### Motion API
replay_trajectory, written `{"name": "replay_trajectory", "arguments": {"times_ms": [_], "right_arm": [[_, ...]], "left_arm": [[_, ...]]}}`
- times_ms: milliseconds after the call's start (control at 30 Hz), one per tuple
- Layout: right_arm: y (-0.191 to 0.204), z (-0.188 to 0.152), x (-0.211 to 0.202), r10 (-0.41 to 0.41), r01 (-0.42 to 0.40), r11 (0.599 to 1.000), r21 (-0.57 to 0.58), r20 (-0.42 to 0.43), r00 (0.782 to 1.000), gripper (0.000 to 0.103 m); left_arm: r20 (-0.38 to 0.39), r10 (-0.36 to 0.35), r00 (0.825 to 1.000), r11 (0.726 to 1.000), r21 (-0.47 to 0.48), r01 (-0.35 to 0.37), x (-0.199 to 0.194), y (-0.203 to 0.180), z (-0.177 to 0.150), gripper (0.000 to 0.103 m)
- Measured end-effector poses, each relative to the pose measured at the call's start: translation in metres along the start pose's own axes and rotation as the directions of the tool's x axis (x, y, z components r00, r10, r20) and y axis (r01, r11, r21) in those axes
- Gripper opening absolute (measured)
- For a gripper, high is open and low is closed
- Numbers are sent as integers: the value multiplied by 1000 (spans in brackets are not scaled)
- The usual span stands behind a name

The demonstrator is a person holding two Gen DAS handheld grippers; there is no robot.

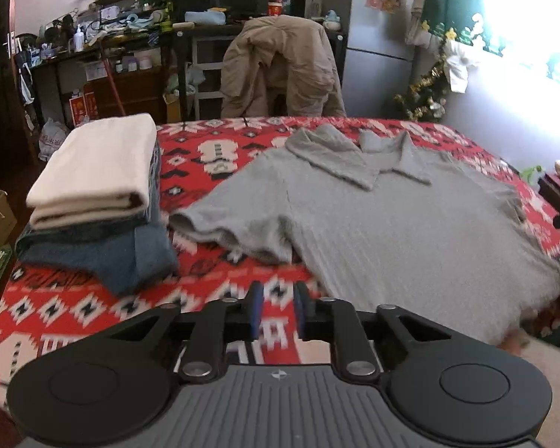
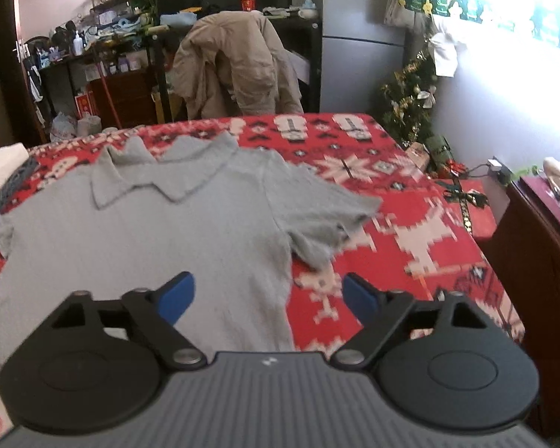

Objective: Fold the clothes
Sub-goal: 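Move both open tools over the grey shirt toward its side edge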

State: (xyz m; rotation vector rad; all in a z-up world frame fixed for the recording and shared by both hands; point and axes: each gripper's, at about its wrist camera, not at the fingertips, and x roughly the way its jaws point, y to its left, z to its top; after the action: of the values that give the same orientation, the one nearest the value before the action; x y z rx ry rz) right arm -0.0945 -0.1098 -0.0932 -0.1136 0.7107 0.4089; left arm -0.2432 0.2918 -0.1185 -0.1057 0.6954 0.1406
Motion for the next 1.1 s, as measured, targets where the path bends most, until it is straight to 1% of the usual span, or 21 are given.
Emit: {"name": "replay_trajectory", "arguments": {"times_ms": [67, 100, 167, 267, 467, 733, 833, 933, 1000, 1100], "right_arm": [[-7, -11, 3, 0, 0, 1000, 2, -16, 1000, 72], [-10, -17, 5, 0, 0, 1000, 2, -24, 1000, 70], [-17, -28, 8, 0, 1, 1000, 4, -40, 999, 69], [-26, -42, 13, 4, -3, 1000, 21, -58, 998, 66], [-36, -51, 23, 22, -19, 998, 53, -63, 998, 66], [-44, -47, 27, 22, -19, 998, 62, -48, 999, 66], [-46, -43, 27, 8, -5, 998, 70, -44, 999, 67], [-46, -35, 21, -8, 9, 997, 75, -14, 1000, 67], [-46, -28, 12, -26, 24, 997, 74, 24, 999, 68], [-47, -19, 1, -37, 30, 994, 108, 60, 998, 70]], "left_arm": [[-17, 9, 1000, 1000, -10, -9, -3, 1, -9, 16], [-20, 31, 999, 999, -15, -31, -5, 2, -15, 16], [-33, 65, 997, 997, -38, -66, -6, 5, -30, 16], [-71, 95, 993, 993, -68, -100, -3, 7, -45, 16], [-43, 150, 988, 986, -70, -153, -4, 3, -54, 17], [-37, 160, 986, 982, -98, -163, -2, 2, -50, 17], [-41, 141, 989, 985, -94, -144, -1, 3, -48, 17], [-47, 117, 992, 989, -86, -121, 0, 4, -47, 17], [-51, 101, 994, 991, -81, -105, 0, 5, -45, 17], [-57, 79, 995, 993, -78, -84, 1, 6, -42, 17]]}}
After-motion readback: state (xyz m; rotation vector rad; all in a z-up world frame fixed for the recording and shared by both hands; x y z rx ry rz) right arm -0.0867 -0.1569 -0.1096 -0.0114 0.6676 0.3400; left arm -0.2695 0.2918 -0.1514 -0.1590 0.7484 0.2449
